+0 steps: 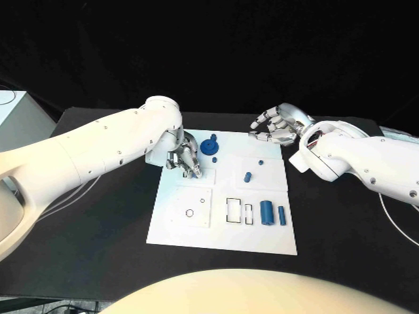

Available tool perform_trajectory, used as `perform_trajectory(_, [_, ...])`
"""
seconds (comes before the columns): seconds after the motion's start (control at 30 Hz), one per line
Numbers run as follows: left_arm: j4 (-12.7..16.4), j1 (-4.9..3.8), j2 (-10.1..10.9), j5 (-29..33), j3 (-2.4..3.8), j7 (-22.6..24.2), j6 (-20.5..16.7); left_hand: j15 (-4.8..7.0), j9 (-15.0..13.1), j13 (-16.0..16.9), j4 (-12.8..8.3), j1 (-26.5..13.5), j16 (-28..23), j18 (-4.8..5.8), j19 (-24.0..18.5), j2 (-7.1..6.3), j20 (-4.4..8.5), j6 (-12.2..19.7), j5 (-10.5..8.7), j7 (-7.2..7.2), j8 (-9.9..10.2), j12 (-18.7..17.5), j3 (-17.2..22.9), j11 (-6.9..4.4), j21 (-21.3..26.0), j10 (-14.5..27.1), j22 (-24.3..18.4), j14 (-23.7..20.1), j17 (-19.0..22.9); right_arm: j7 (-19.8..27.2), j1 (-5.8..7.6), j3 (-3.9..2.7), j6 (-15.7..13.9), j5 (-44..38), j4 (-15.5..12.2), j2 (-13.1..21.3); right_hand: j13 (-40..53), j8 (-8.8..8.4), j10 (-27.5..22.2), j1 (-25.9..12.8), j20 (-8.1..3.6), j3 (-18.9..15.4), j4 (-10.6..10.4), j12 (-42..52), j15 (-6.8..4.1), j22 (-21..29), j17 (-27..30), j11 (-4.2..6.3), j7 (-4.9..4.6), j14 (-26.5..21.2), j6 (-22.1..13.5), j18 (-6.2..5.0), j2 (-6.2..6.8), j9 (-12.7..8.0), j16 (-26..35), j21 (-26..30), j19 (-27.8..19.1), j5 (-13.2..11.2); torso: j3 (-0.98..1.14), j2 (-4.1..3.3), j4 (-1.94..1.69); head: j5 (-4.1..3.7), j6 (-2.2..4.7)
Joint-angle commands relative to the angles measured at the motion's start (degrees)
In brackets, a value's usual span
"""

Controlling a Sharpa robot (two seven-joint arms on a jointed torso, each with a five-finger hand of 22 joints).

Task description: Assemble the parts on the task board

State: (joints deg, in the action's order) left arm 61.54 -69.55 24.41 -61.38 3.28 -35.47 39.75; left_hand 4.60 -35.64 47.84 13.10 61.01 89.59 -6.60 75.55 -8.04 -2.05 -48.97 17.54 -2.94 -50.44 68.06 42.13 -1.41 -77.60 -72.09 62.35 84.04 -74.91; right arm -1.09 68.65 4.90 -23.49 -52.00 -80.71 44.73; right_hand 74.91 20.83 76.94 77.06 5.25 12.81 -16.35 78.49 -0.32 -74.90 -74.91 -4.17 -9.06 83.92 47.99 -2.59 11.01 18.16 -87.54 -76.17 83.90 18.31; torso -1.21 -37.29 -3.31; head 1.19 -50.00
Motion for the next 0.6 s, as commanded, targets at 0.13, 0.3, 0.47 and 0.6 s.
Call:
perform_trajectory(0.13, [-0.9,0.03,-0.6,0.4,-0.19,-0.2,2.6,-0.25,0.0,-0.1,-11.9,0.2,0.2,1.17,0.3,0.92,-0.04,-0.7,0.21,0.39,-0.1,0.1,11.8,-0.08,-0.1,-0.4,0.0,5.9,-14.8,0.3,-0.03,-0.01,0.7,-0.4,0.0,0.0,3.2,0.32,0.1,-0.6,0.18,-0.2,0.1,0.3,0.1,-7.4,-11.6,-0.04,0.1,5.0,-0.5,-0.31,-0.03,0.1,0.1,0.3,2.0,0.4,0.05,-0.01,0.0,-0.02,0.0])
perform_trajectory(0.3, [-1.3,0.02,-0.8,0.5,-0.27,-0.2,3.4,-0.25,0.0,-0.1,-11.9,0.2,0.3,1.17,0.3,0.93,-0.03,-0.7,0.21,0.39,-0.1,0.1,11.8,-0.08,-0.1,-0.4,0.0,5.9,-14.9,0.3,-0.03,-0.01,0.7,-0.4,0.0,0.0,3.2,0.32,0.1,-0.6,0.18,-0.2,0.1,0.3,0.1,-7.4,-11.6,-0.04,0.1,5.0,-0.5,-0.31,-0.03,0.1,0.1,0.3,2.0,0.4,0.06,-0.02,0.04,0.0,0.0])
perform_trajectory(0.47, [-1.6,0.01,-0.9,0.7,-0.33,-0.3,3.6,-0.25,0.0,-0.1,-11.9,0.2,0.3,1.17,0.3,0.93,-0.03,-0.7,0.21,0.39,-0.1,0.1,11.8,-0.08,-0.1,-0.4,0.0,5.9,-14.9,0.4,-0.04,-0.01,0.7,-0.4,0.0,0.0,3.2,0.32,0.1,-0.6,0.18,-0.2,0.1,0.3,0.1,-7.4,-11.6,-0.04,0.1,5.0,-0.5,-0.31,-0.03,0.1,0.1,0.3,2.0,0.4,0.07,-0.02,0.0,-0.01,0.0])
perform_trajectory(0.6, [-1.8,0.01,-1.1,0.7,-0.35,-0.3,2.8,-0.25,0.0,-0.1,-12.0,0.1,0.3,1.17,0.2,0.94,-0.03,-0.7,0.21,0.38,-0.1,0.1,11.9,-0.08,-0.1,-0.4,0.0,5.9,-14.9,0.4,-0.08,0.0,0.7,-0.4,0.1,-0.1,3.2,0.32,0.1,-0.6,0.18,-0.2,0.1,0.3,0.1,-7.4,-11.6,-0.04,0.1,5.0,-0.5,-0.31,-0.03,0.1,0.1,0.3,2.0,0.4,0.05,0.0,0.04,-0.01,0.0])
